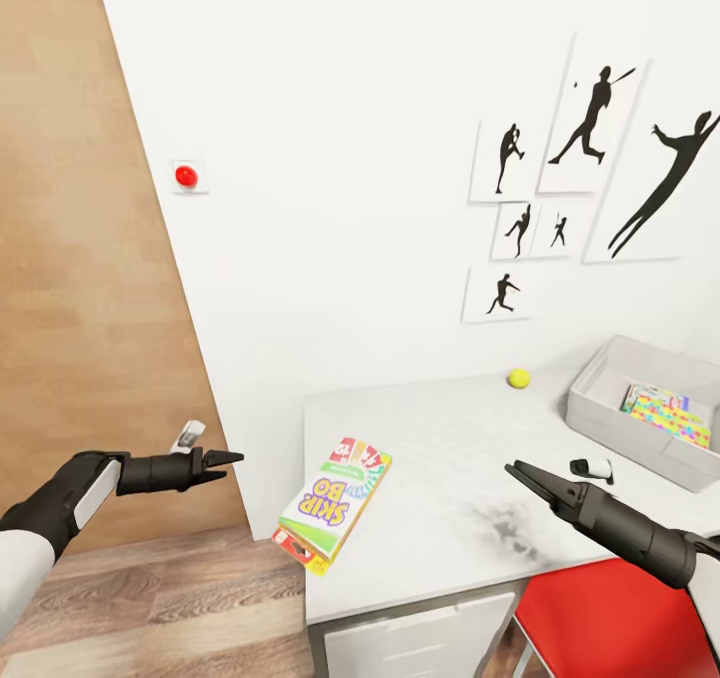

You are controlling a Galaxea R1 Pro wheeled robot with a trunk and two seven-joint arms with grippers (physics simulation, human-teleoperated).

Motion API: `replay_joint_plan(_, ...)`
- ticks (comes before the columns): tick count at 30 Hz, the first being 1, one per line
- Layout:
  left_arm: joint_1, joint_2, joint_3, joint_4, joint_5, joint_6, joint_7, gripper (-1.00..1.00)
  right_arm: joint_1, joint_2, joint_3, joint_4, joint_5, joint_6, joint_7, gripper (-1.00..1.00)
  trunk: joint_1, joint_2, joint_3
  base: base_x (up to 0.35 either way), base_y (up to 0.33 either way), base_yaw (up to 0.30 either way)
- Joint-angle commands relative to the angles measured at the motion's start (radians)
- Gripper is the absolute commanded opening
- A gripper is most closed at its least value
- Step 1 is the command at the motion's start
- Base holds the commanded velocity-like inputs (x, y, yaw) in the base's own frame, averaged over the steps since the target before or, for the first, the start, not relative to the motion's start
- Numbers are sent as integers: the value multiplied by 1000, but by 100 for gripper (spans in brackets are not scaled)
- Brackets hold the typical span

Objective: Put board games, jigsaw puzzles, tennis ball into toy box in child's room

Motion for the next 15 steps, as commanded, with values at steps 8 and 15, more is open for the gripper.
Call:
replay_joint_plan(8, -1, 1, -9, 8, 5, 8, -41, 100, -1, 0, -2, 0, 0, 4, 3, 100, 31, -57, -26, 0, 0, 0)
replay_joint_plan(15, 0, 1, -15, 10, 0, 12, -97, 100, -1, 0, -2, -1, 0, 4, 3, 100, 58, -106, -48, 0, 0, 0)
